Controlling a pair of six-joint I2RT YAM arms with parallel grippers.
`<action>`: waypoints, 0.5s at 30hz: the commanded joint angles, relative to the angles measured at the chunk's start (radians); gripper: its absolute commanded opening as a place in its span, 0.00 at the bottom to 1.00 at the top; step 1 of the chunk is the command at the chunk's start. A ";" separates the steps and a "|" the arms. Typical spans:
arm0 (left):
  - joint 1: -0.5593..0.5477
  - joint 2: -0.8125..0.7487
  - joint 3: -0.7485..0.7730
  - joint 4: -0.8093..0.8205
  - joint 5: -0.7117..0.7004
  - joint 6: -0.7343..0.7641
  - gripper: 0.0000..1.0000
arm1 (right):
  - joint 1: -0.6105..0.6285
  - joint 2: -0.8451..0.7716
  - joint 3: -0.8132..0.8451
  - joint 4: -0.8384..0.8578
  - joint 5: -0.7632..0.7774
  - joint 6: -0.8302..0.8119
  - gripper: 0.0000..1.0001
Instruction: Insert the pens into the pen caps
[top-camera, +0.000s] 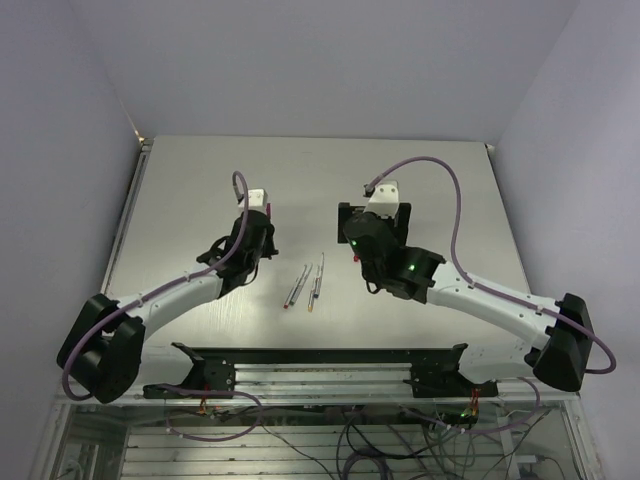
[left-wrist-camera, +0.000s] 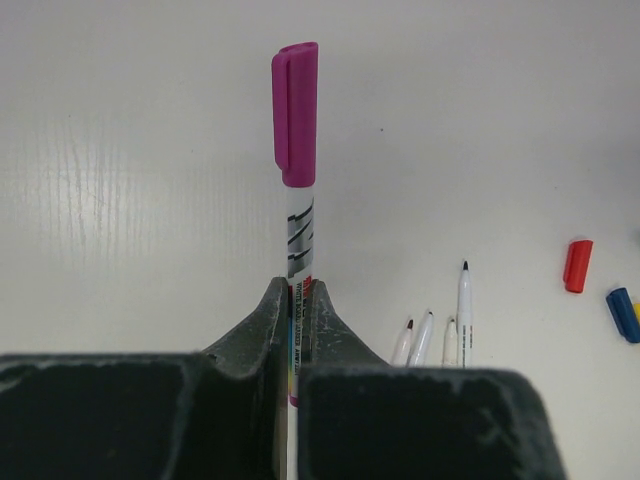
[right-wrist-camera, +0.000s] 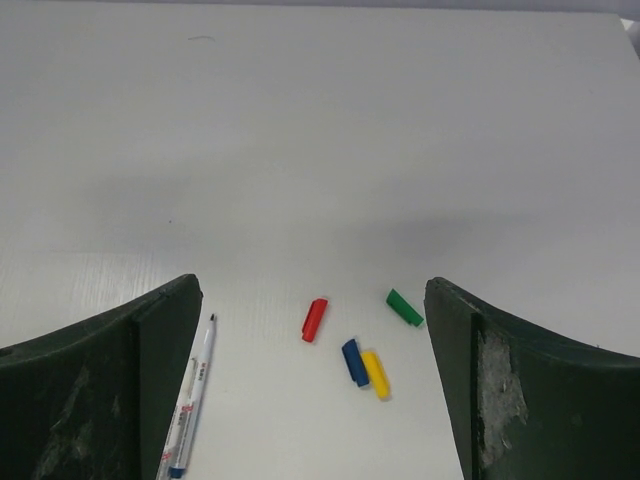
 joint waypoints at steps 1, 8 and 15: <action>0.012 0.037 0.058 -0.045 -0.021 0.007 0.07 | -0.020 -0.052 -0.037 0.119 -0.009 -0.059 0.92; 0.102 0.225 0.197 -0.191 0.149 -0.013 0.07 | -0.288 -0.063 -0.080 0.073 -0.324 0.081 0.89; 0.113 0.394 0.334 -0.297 0.130 -0.002 0.07 | -0.341 -0.040 -0.120 0.085 -0.346 0.091 0.86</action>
